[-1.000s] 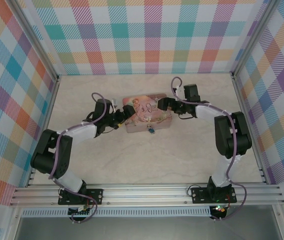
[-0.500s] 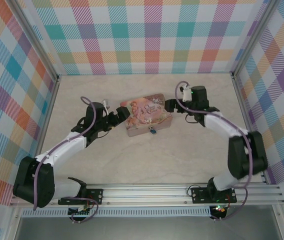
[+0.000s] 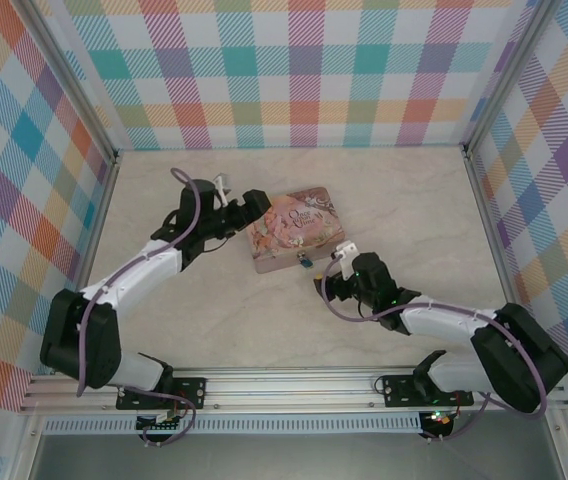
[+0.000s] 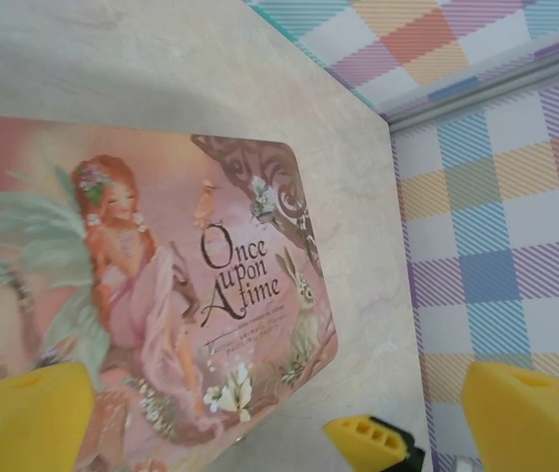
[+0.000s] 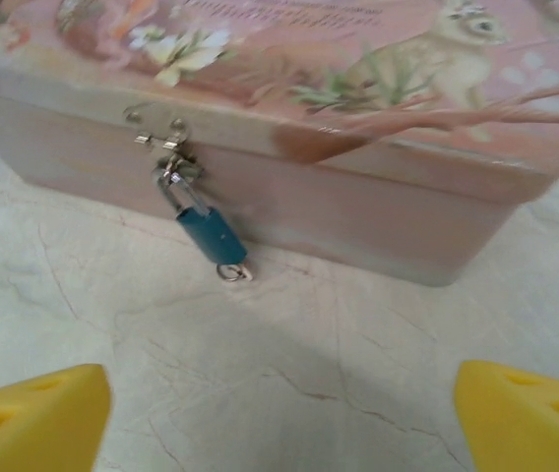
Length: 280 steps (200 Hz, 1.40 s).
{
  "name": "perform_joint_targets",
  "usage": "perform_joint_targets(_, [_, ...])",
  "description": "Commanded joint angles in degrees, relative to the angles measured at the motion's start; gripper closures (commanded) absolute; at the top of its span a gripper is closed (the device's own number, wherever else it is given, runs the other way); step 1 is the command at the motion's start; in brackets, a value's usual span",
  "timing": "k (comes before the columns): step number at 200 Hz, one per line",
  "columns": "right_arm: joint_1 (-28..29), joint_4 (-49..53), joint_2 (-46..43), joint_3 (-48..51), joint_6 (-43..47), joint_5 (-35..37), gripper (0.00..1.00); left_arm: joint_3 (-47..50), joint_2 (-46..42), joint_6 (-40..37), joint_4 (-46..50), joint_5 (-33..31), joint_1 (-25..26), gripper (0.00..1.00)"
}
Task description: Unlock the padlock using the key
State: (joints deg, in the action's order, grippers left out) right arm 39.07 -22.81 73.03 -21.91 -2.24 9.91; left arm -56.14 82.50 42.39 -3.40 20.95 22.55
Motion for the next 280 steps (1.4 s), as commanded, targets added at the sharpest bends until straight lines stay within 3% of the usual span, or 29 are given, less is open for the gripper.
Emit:
perform_joint_targets(1, [0.57, -10.35, 3.73, 0.85, 1.14, -0.6, 0.18, -3.53, 3.87, -0.25, -2.45, 2.97, 1.51, 0.07])
perform_joint_targets(68, [-0.96, -21.56, 14.41, -0.64, 12.04, -12.11, 0.23, -12.53, 14.4, -1.29, -1.59, 6.29, 2.39, 0.13])
perform_joint_targets(175, [-3.03, -23.07, 22.78, -6.04, 16.96, -14.01, 0.23, -18.31, 21.57, -3.39, 1.59, 6.47, 2.24, 0.13])
perform_joint_targets(236, [-2.99, -22.73, 26.52, -8.72, 15.47, -16.09, 0.34, -17.07, 22.99, -2.3, 0.47, 6.97, 2.24, 0.13])
perform_joint_targets(280, [-3.03, -24.19, 27.45, -8.75, 13.99, -16.61, 0.49, -16.4, 23.07, -1.97, 0.5, 6.13, 2.24, 0.13])
